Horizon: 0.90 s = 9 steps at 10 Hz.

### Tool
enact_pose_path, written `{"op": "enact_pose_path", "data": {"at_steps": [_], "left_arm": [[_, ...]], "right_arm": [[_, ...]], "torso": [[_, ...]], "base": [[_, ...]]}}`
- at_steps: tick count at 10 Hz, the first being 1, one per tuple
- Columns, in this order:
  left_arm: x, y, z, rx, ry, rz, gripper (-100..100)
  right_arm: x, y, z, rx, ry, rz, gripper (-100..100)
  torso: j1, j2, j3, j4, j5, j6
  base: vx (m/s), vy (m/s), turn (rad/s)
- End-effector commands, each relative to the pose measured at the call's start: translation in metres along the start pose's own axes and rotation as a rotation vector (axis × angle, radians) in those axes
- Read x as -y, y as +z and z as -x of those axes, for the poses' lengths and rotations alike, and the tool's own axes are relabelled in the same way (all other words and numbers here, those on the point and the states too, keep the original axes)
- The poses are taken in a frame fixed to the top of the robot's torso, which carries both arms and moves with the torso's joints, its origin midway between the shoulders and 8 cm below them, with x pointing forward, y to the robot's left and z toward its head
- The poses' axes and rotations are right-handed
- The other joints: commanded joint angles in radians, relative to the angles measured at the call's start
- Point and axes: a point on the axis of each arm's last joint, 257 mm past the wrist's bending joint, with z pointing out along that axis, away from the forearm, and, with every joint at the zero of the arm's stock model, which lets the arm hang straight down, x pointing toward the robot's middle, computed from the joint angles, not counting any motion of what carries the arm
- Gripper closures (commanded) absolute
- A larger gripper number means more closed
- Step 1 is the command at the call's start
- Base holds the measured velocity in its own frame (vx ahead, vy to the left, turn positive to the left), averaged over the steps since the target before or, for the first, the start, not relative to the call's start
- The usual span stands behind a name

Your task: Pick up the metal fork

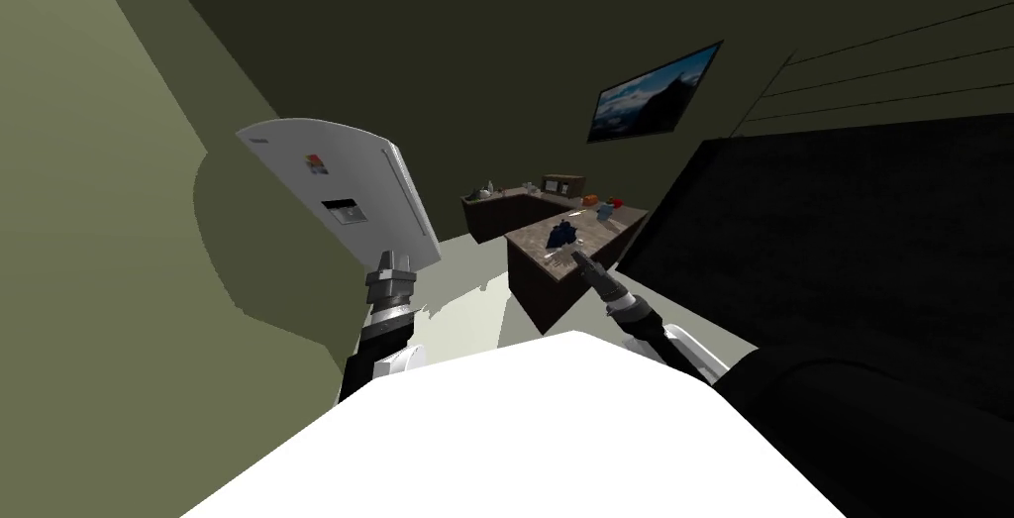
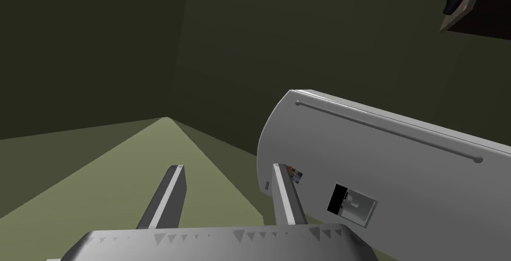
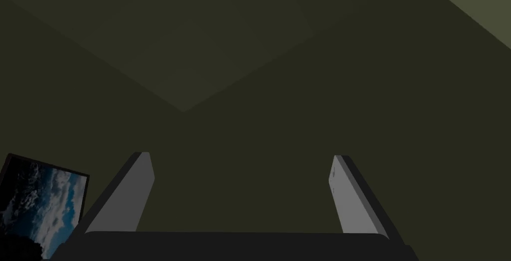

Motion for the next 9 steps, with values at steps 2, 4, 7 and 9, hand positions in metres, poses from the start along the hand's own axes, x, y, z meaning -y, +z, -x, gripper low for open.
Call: {"op": "enact_pose_path", "data": {"at_steps": [2,4,7,9], "left_arm": [[0.0,0.0,0.0,0.0,0.0,0.0,0],[0.0,0.0,0.0,0.0,0.0,0.0,0],[0.0,0.0,0.0,0.0,0.0,0.0,0],[0.0,0.0,0.0,0.0,0.0,0.0,0]], "right_arm": [[0.019,-0.02,-0.007,-0.104,-0.129,-0.041,-100],[0.032,-0.033,-0.013,-0.174,-0.208,-0.064,-100],[0.059,-0.065,-0.022,-0.316,-0.362,-0.105,-100],[0.086,-0.101,-0.027,-0.461,-0.497,-0.14,-100]], "torso": [[-0.001,0.0,0.0,0.0,0.0,0.001],[-0.001,-0.001,-0.001,0.0,0.0,0.0],[-0.002,-0.002,-0.001,0.0,0.0,0.0],[-0.002,-0.003,-0.002,-0.001,0.0,0.0]], "base": [[-0.011,0.048,0.174],[0.0,0.047,0.228],[0.014,0.036,0.25],[0.032,0.045,0.286]]}}
